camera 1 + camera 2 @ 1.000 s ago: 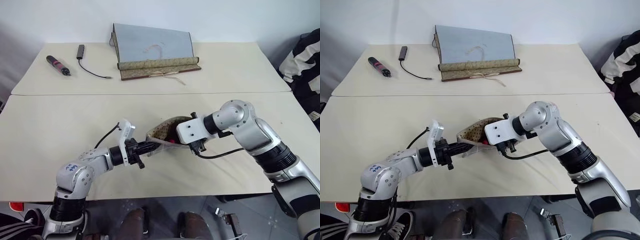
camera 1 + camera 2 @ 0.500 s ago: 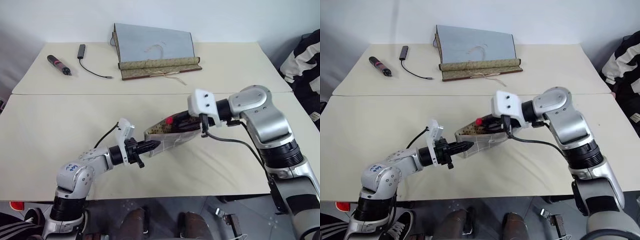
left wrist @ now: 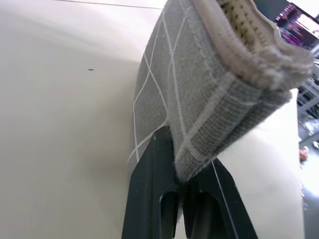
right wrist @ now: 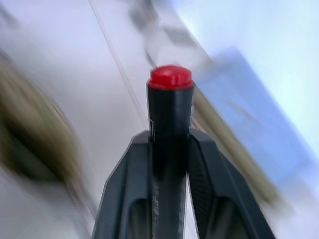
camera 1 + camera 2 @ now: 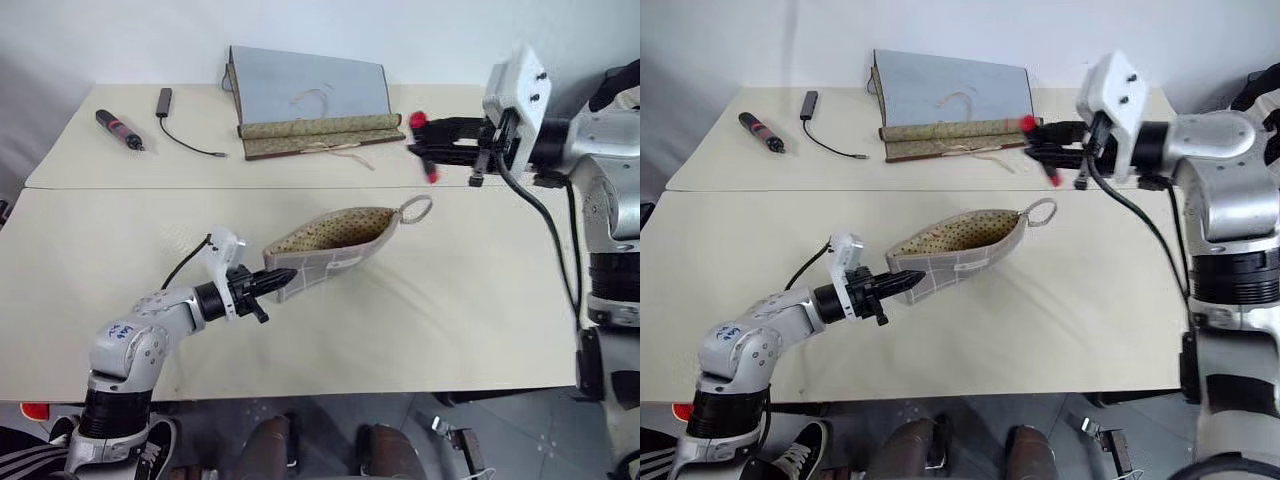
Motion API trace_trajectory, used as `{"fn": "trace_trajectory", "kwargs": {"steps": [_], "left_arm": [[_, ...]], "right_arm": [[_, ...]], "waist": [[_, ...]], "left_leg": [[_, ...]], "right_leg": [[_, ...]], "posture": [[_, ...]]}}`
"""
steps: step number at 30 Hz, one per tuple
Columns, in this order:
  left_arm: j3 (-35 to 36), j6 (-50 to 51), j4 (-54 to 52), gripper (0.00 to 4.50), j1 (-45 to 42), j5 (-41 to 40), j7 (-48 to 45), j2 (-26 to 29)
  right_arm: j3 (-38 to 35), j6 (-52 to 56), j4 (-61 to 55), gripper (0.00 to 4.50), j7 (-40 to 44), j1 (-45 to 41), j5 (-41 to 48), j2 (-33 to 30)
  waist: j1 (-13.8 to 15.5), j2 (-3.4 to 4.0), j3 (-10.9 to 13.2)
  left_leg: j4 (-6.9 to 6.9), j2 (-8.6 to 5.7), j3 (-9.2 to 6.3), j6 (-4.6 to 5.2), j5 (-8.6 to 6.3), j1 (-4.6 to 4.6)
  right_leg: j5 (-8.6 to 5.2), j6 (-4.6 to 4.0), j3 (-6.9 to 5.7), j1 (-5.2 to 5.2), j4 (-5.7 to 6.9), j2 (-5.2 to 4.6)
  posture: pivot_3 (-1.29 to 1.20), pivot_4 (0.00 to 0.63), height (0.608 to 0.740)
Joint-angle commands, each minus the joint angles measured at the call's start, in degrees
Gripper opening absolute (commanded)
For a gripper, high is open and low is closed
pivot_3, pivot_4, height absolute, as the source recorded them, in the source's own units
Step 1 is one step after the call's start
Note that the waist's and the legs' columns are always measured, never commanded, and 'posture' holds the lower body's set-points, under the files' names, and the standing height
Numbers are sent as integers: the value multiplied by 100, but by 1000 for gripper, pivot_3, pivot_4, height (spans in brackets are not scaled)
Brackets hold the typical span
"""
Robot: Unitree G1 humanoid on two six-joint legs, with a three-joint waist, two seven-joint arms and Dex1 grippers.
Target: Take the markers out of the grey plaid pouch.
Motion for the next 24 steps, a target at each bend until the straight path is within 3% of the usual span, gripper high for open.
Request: {"fn": "trace_trajectory", "kwargs": {"steps": [1,7,12,19,24], "left_arm": [[27,-96,-141,0,54,-59,-27,-32],[-54,-89,-178,0,29,-57,-4,-109],[-77,-101,-195,0,65,-42,-21,-102],[-100,-91,-276,0,116,-61,-9,-123],[-105,-78,-311,0,128,-79,2,-155]], "right_arm": [[509,-1274,498,646,-200,279,-959,-287],[1231,-2362,1582,646,-785,817,-2158,-398],[1078,-1848,1776,646,-367,1048,-1681,-28],[950,-1582,1430,2930,-157,1001,-1632,-65],[367,-996,864,2930,260,686,-965,-269]], "waist": [[-7,0,0],[-11,5,3],[-12,7,4],[-9,9,5],[-3,21,13]], "left_leg": [[0,1,1,3,2,0],[2,3,0,23,16,1],[7,8,-6,21,16,7],[7,9,-12,8,8,8],[7,8,-10,8,8,7]], "right_leg": [[0,0,0,0,1,1],[0,0,0,5,-2,3],[0,0,-3,17,-13,7],[0,0,-3,23,-16,8],[0,0,-3,21,-17,8]], "posture": [[0,150,740],[0,150,740],[0,150,740],[0,150,740],[0,150,740]]}}
